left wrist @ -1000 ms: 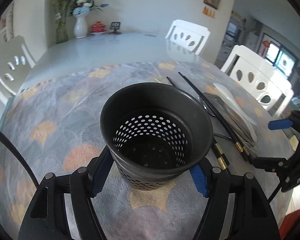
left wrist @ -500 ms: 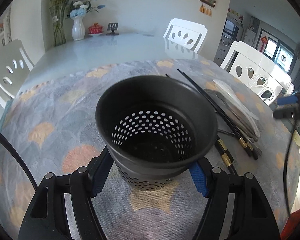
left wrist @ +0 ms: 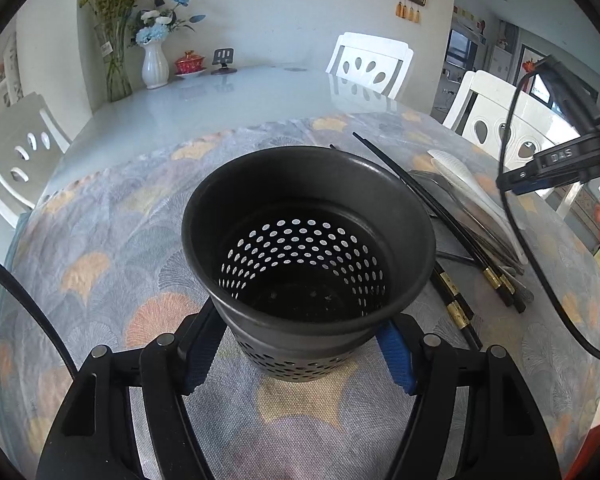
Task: Organize utensils
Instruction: 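Lower the right gripper onto the white rice paddle handle and close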
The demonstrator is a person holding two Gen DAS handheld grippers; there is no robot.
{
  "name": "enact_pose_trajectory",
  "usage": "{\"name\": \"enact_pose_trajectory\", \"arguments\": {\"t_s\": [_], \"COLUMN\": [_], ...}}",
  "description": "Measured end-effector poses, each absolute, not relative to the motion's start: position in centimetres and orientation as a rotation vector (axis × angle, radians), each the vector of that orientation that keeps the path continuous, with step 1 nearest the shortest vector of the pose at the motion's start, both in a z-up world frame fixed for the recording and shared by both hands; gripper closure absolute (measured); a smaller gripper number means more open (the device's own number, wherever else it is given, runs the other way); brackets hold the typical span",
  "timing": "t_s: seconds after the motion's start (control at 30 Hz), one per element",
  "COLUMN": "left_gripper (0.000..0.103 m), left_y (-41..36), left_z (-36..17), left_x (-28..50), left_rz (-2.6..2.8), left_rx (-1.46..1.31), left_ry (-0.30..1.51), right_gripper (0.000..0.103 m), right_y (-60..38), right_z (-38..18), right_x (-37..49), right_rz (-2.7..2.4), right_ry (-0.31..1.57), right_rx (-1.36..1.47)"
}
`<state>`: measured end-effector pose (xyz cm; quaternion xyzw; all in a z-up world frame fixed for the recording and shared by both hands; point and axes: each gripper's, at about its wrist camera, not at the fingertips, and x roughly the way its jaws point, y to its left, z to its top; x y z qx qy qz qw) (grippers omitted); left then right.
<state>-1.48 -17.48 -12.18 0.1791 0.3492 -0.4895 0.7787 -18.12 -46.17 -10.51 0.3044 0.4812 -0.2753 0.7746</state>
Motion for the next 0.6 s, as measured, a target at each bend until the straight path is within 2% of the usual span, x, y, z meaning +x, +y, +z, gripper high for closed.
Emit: {"name": "enact_pose_trajectory", "arguments": {"t_s": [0.23, 0.3, 0.43, 0.5, 0.6], "left_gripper": [0.035, 0.035, 0.035, 0.035, 0.035], "left_y": [-17.4, -17.3, -17.3, -17.3, -17.5], "left_z": [-12.2, -12.2, -12.1, -12.2, -12.2], "left_x": [-1.4, -1.3, -1.3, -1.3, -1.5], "left_rz": [-1.058, -1.06, -1.06, -1.059, -1.048], "left_rx": [0.382, 0.378, 0.38, 0.38, 0.394], "left_ry": [0.763, 0.766, 0.766, 0.766, 0.759], "right_gripper": [0.057, 0.063, 0.067, 0.073, 0.074], "right_y": [-47.4, -47.8, -48.4, -48.4, -47.7], "right_z": [-12.6, -13.1, -13.4, -13.5, -13.3], "right_x": [-16.3, -16.4, -16.7, -16.6, -16.1], "right_rz": [-0.565, -0.563, -0.541, -0.548, -0.545], "right_ry": [1.1, 1.102, 1.072, 1.08, 1.105], "right_rx": [0.716, 0.747, 0.79, 0.776, 0.704]}}
